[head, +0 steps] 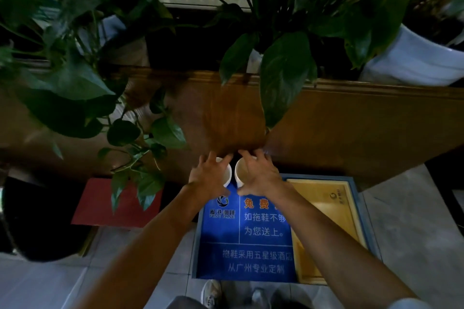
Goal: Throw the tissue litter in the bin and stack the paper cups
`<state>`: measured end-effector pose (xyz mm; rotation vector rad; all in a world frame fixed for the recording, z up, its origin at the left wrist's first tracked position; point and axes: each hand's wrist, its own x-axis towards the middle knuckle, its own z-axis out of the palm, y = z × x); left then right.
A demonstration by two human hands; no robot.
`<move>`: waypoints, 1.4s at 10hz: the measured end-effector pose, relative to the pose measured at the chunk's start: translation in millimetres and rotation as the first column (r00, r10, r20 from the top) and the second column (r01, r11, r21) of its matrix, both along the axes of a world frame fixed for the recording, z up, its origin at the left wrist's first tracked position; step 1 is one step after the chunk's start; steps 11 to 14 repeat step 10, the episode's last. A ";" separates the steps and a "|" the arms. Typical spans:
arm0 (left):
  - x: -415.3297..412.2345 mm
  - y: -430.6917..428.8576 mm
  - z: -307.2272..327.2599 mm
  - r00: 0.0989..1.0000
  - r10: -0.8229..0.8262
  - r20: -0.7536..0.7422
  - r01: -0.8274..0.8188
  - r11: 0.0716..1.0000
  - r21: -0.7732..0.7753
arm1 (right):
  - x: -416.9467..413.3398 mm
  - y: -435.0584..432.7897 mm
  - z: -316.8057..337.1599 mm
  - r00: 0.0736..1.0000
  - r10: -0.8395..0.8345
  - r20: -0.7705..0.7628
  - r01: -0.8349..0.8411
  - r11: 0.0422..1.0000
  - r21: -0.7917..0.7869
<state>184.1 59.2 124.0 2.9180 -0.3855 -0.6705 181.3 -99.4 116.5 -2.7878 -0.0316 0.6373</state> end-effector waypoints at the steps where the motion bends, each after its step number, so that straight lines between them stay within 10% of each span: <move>1: -0.7 1.9 -0.7 1.000 -0.006 0.007 0.006 1.000 -0.013 | -0.7 -2.7 5.0 0.999 0.031 0.040 -0.030 0.999 -0.019; 14: -20.6 -0.7 -0.5 0.998 0.029 0.055 -0.030 0.999 0.016 | -29.4 -7.4 1.1 0.998 -0.050 0.027 0.047 0.996 0.077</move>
